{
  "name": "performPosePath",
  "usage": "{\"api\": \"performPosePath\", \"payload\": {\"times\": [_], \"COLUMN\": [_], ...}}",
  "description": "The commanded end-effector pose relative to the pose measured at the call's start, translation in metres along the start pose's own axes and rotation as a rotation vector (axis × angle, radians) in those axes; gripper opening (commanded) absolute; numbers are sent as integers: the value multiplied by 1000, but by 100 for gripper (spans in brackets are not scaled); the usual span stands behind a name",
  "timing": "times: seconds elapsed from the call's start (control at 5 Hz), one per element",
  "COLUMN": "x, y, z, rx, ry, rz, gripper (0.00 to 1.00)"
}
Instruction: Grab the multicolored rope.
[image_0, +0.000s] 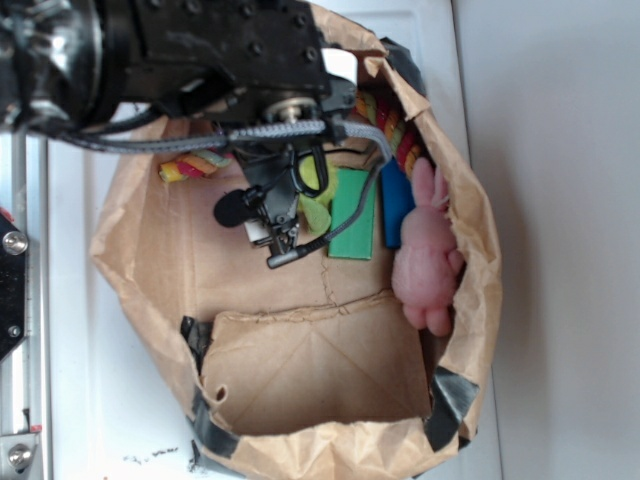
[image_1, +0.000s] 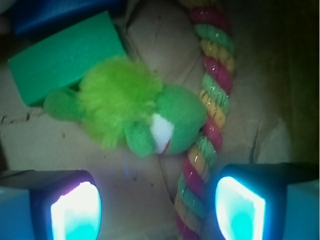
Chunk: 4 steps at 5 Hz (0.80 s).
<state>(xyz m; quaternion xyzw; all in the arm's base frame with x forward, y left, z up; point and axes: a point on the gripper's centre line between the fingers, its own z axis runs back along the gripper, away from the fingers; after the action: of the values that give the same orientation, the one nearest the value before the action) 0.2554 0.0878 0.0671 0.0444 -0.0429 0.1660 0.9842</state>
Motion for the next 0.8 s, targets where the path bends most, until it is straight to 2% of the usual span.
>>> {"api": "performPosePath", "payload": {"times": [0.0,0.6], "x": [6,7], "y": [1,4], "z": [-8,-20], "rx": [-13,-36], "ry": [-66,-87], "rz": [23,8], "gripper": [100,100]}}
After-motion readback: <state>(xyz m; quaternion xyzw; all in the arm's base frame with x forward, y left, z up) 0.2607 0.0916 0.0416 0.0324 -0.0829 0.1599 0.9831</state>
